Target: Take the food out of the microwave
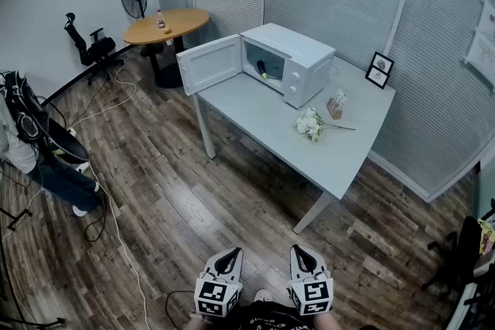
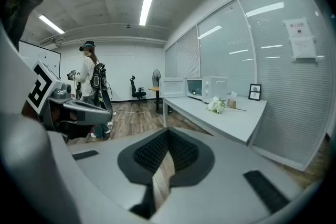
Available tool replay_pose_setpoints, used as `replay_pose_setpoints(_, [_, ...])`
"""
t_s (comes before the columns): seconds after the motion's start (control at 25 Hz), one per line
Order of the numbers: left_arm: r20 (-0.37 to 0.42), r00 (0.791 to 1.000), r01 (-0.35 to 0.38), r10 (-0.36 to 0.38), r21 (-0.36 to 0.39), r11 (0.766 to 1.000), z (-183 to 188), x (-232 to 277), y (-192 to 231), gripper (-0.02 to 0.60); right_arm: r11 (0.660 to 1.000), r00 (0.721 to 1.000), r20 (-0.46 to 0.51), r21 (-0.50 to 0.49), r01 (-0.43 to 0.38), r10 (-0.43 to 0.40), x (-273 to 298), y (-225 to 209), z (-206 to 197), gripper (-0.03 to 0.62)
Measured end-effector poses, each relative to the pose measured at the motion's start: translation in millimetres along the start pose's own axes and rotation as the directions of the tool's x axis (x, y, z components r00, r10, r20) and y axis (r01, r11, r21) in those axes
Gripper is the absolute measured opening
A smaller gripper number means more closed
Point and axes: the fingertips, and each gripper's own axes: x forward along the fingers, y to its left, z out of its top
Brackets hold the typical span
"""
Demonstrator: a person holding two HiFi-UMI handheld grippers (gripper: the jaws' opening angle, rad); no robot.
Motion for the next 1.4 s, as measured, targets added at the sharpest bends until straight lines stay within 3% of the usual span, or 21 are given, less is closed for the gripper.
replay_pose_setpoints(0.2, [0.01, 1.0, 0.025, -0.025, 0.002, 1.0, 10, 8, 21, 0.008, 1.0, 1.0, 0.008, 0.001, 0.0, 0.0, 23, 10, 1, 0.003])
replay_pose_setpoints(0.48, [0.036, 0.999, 0.027, -0.028, 0.015, 1.0, 30, 27, 77, 0.008, 0.995, 0.992, 0.085, 0.047, 0.092, -0.096, 63, 7, 33, 0.003])
replay_pose_setpoints(0.88, [0.072, 0.993, 0.093, -0.096, 0.035, 0.995, 56, 58, 141, 0.008, 0.985, 0.983, 0.082, 0.068, 0.161, -0.167, 109, 32, 46, 0.004])
replay_pose_setpoints(1.08, [0.072, 0.993, 0.091, -0.092, 0.021, 0.996, 59, 68, 156, 0.008, 0.982, 0.983, 0.05, 0.075, 0.172, -0.176, 115, 34, 39, 0.005])
replay_pose_setpoints(1.4, [0.039, 0.996, 0.076, -0.077, 0.019, 0.997, 64, 109, 162, 0.008, 0.98, 0.985, 0.018, 0.108, 0.167, -0.17, 151, -3, 36, 0.003])
